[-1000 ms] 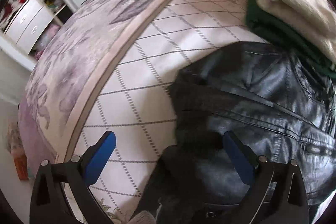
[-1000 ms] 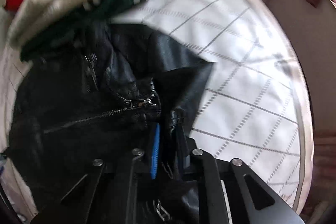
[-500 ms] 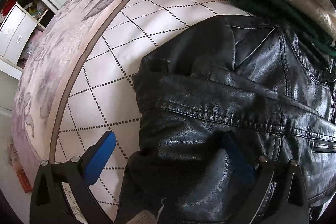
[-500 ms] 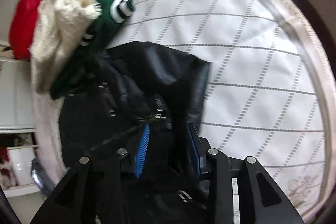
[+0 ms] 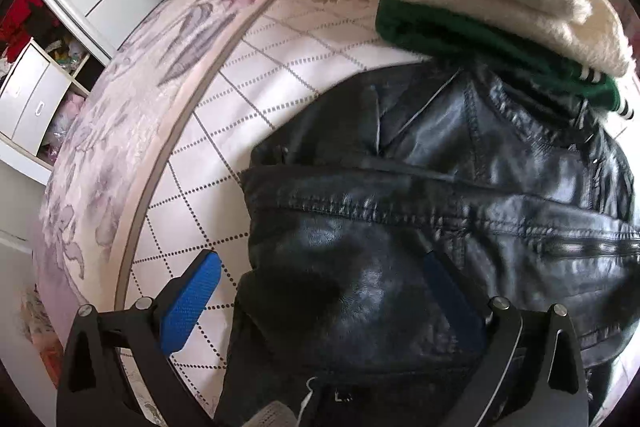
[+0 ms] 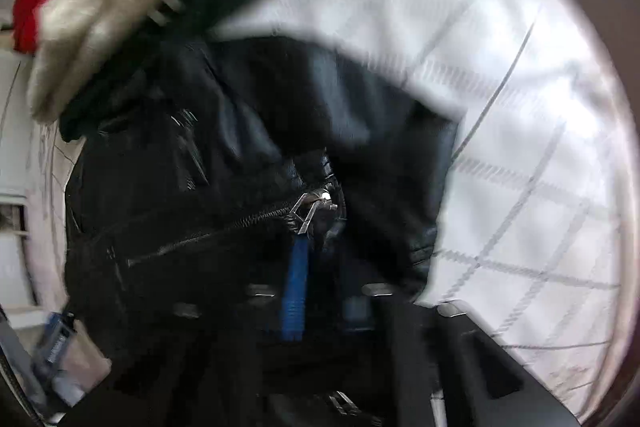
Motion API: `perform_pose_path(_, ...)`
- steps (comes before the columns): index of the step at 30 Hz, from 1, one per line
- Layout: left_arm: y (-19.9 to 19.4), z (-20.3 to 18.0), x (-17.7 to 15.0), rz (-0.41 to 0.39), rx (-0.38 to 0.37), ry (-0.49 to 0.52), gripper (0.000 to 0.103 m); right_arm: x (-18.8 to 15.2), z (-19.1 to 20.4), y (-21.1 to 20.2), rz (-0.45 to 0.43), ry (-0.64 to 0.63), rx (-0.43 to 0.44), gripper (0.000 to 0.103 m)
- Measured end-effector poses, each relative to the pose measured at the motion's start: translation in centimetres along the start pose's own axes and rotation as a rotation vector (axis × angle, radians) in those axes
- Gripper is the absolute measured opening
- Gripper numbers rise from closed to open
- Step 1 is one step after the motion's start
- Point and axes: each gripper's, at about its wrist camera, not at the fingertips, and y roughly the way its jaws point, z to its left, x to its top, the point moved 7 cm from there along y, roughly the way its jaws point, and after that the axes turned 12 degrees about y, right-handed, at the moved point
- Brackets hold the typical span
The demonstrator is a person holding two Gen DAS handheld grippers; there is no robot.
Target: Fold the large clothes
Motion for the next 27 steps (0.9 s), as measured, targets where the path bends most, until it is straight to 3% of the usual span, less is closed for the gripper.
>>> perform_pose_path(3, -0.6, 0.7, 0.1, -0.015, -0.004, -0.022, 0.103, 1.1, -1.1, -4.4, -0.096, 0.035, 0.040, 0.004)
perform_pose_path(5, 0.1, 0.9, 0.0, 0.000, 0.005, -0.028, 0.103, 1.6, -4.1, -6.6, -0.158, 0.084, 0.014, 0.004)
perform_pose_path(6, 0.7, 1.0, -0.1, 0.012, 0.007, -0.036, 0.103, 0.1, -6.6, -7.4, -0.171, 0.109, -0.008, 0.004)
perform_pose_path(7, 1.6, 1.0, -0.3, 0.027, 0.010, -0.042, 0.103, 0.3, -7.8, -6.9, -0.158, 0.126, -0.032, 0.004)
perform_pose_path(9, 4.0, 0.8, -1.0, 0.088, 0.019, -0.040, 0.103, 0.1, -9.7, -3.4, -0.001, 0.148, -0.020, 0.006)
perform_pose_path(11, 6.1, 0.6, -1.8, 0.124, -0.022, -0.076, 0.103, 0.4, -11.0, -0.6, 0.110, 0.197, -0.011, 0.010)
perform_pose_path(12, 6.3, 0.7, -1.8, 0.119, -0.037, -0.094, 0.103, 0.6, -11.2, -0.7, 0.125, 0.216, 0.010, 0.018)
perform_pose_path(13, 6.3, 0.8, -1.7, 0.111, -0.043, -0.103, 0.103, 1.2, -12.0, -1.0, 0.121, 0.233, 0.022, 0.037)
perform_pose_path(15, 6.1, 0.9, -1.7, 0.114, -0.041, -0.104, 0.103, 1.9, -14.4, -2.7, 0.076, 0.252, 0.020, 0.064)
perform_pose_path(16, 5.9, 0.9, -1.7, 0.111, -0.038, -0.106, 0.103, 2.1, -15.5, -3.3, 0.056, 0.257, 0.043, 0.072)
perform_pose_path(17, 5.6, 0.9, -1.7, 0.110, -0.037, -0.105, 0.103, 2.2, -16.6, -3.2, 0.071, 0.265, 0.057, 0.074)
perform_pose_path(19, 4.8, 0.9, -1.8, 0.106, -0.047, -0.102, 0.103, 1.7, -18.1, -1.2, 0.171, 0.298, 0.128, 0.074)
perform_pose_path(20, 4.4, 0.9, -1.9, 0.103, -0.051, -0.098, 0.103, 1.0, -18.7, 0.0, 0.224, 0.338, 0.212, 0.074)
perform_pose_path(21, 4.0, 0.6, -2.1, 0.100, -0.050, -0.091, 0.103, 0.9, -19.1, 0.4, 0.247, 0.348, 0.265, 0.076)
perform_pose_path(23, 3.2, 0.7, -2.5, 0.085, -0.043, -0.078, 0.103, 1.4, -19.6, 0.6, 0.245, 0.324, 0.293, 0.075)
perform_pose_path(25, 2.7, 1.1, -2.9, 0.072, -0.033, -0.068, 0.103, 1.3, -19.6, 0.4, 0.290, 0.301, 0.360, 0.039)
perform_pose_path(27, 2.3, 1.6, -3.4, 0.067, -0.015, -0.050, 0.103, 0.6, -19.6, 0.8, 0.299, 0.327, 0.354, 0.034)
